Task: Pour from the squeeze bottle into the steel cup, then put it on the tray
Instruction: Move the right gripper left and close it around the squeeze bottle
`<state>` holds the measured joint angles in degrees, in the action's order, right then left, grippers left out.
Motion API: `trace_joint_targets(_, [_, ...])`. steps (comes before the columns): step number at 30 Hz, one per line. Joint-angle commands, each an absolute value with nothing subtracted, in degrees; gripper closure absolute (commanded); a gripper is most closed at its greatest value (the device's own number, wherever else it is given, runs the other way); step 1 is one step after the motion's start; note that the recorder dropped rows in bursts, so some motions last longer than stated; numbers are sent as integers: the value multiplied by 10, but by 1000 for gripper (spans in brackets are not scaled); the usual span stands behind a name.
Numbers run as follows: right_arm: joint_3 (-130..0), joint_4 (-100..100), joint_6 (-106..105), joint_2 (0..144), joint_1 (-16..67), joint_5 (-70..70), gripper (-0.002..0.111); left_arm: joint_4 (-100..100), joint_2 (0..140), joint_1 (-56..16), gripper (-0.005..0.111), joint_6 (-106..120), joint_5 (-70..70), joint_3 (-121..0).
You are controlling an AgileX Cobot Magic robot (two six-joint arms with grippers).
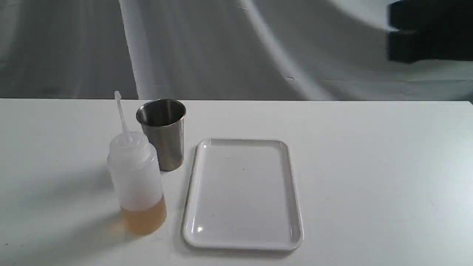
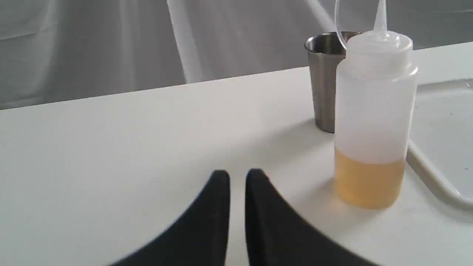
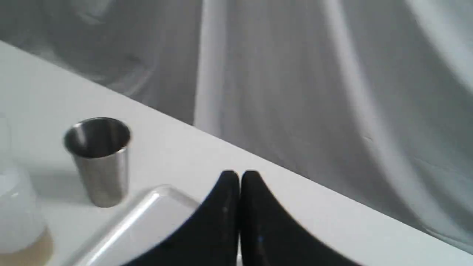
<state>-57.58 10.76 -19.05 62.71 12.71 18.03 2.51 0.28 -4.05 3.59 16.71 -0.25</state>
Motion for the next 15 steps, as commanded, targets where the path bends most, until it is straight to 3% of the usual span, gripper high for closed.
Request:
trace_joint_targets(1, [-581,106,-189,690,205,110,108,25,0,-42,98,35,163,0])
trace_joint_targets(7, [-581,107,-184,788,299,46,108,25,0,-42,98,35,163,0])
trace_joint_targets(15, [-549,116,-162,885,357,-44,108,25,0,-42,98,35,163,0])
